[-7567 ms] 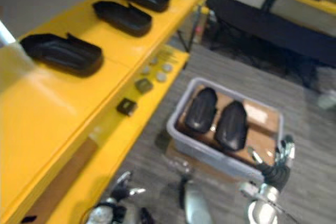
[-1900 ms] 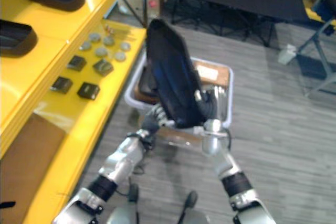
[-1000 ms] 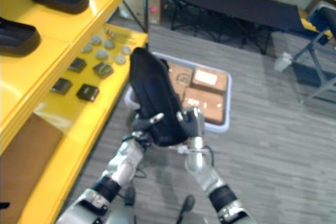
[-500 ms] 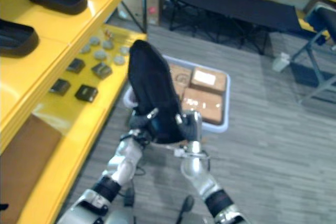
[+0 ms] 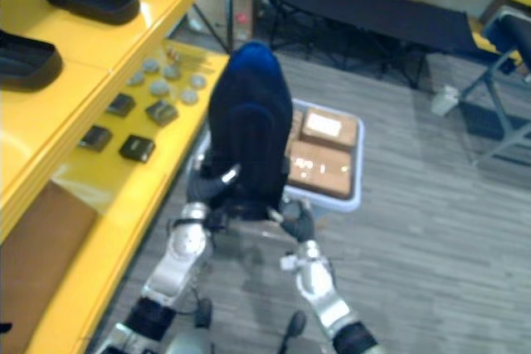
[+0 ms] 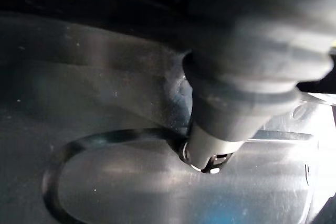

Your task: Walk over and take plastic housings, then place them on the shelf

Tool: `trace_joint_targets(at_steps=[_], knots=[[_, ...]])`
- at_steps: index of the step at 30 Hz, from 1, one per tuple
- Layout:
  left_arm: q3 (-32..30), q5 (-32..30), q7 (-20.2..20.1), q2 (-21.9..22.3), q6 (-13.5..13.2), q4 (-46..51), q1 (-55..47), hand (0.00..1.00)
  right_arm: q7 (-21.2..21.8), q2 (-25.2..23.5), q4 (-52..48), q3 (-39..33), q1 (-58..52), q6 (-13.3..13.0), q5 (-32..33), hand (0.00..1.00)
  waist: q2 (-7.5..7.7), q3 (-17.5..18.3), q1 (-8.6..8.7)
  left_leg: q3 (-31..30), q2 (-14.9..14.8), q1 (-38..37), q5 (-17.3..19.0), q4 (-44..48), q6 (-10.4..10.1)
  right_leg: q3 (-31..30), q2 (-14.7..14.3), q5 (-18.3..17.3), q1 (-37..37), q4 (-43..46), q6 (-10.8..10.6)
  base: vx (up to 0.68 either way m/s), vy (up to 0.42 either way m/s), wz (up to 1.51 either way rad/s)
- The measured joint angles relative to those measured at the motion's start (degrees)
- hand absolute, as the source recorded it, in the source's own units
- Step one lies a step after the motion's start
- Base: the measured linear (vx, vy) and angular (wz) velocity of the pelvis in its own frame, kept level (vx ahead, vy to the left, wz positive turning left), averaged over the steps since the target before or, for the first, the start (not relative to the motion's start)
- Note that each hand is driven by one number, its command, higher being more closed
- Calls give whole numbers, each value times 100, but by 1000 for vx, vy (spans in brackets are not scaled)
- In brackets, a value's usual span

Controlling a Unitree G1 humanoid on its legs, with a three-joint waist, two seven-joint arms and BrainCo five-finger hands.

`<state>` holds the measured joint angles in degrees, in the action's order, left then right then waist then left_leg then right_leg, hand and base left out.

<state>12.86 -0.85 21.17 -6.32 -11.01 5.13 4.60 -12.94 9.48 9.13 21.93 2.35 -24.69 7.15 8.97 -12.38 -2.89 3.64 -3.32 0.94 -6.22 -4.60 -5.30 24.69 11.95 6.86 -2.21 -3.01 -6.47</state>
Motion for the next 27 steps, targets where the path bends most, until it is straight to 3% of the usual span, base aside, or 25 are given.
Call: trace_joint_targets(at_steps=[4,6,8,12,14,17,18,22,25,27], knots=[[-442,-870,55,-38,165,154,-549,100,1161,145,-1296,-1024,-153,-48,1751,0,-39,172,4,47,-3,-76,41,1,-1,-32,3,-22,-11,37,-14,9,0,-6],[-731,-1477,243,-135,325,134,-940,100,2118,348,-1804,-1748,-239,-49,2949,0,-56,294,41,179,-14,-120,90,1,2,-147,0,-34,16,34,-17,17,3,-23],[-843,-1875,446,-168,365,48,-1066,100,2773,429,-2050,-2122,-471,-23,3630,0,-74,353,68,212,-16,-140,112,1,-7,-176,-1,-48,18,27,-13,15,-3,-14],[-1045,-2449,968,-130,360,2,-1201,100,3430,280,-2207,-2436,-1061,98,4447,0,-138,488,157,333,-25,-198,166,0,-2,-287,-5,-76,37,21,-6,15,-3,-14],[-1207,-2411,1147,1,318,-115,-1206,100,3336,33,-2087,-2563,-1306,143,4598,0,-181,541,229,359,-29,-198,177,-1,-5,-310,-8,-83,56,20,-7,12,-2,-8],[-1462,-2032,1253,172,176,-270,-1344,100,2803,-322,-1353,-2711,-1703,150,4361,0,-219,628,271,522,-63,-198,207,-1,-26,-459,-37,-82,156,19,-5,15,-6,-24],[-1511,-1520,1219,212,-79,-365,-1447,100,2537,-458,-825,-2838,-1946,146,4300,0,-236,636,322,529,-74,-195,215,-1,-35,-462,-48,-83,154,17,-3,25,-13,-7],[-1544,-534,829,252,-703,-398,-1675,100,1757,-663,366,-3311,-2179,75,3646,0,-281,648,371,579,-113,-217,237,0,-65,-507,-90,-64,148,-9,-28,21,-16,-7],[-1554,-60,509,331,-989,-382,-1750,100,1783,-702,488,-3367,-2207,-37,3629,0,-373,675,376,617,-114,-297,271,-1,-69,-542,-97,-59,68,-55,-33,4,-5,-7],[-1626,101,386,466,-1023,-42,-1824,100,1790,-711,486,-3308,-2064,-54,3460,0,-471,709,365,587,-107,-299,289,-2,-62,-507,-93,-80,24,-87,-7,-9,0,5]])
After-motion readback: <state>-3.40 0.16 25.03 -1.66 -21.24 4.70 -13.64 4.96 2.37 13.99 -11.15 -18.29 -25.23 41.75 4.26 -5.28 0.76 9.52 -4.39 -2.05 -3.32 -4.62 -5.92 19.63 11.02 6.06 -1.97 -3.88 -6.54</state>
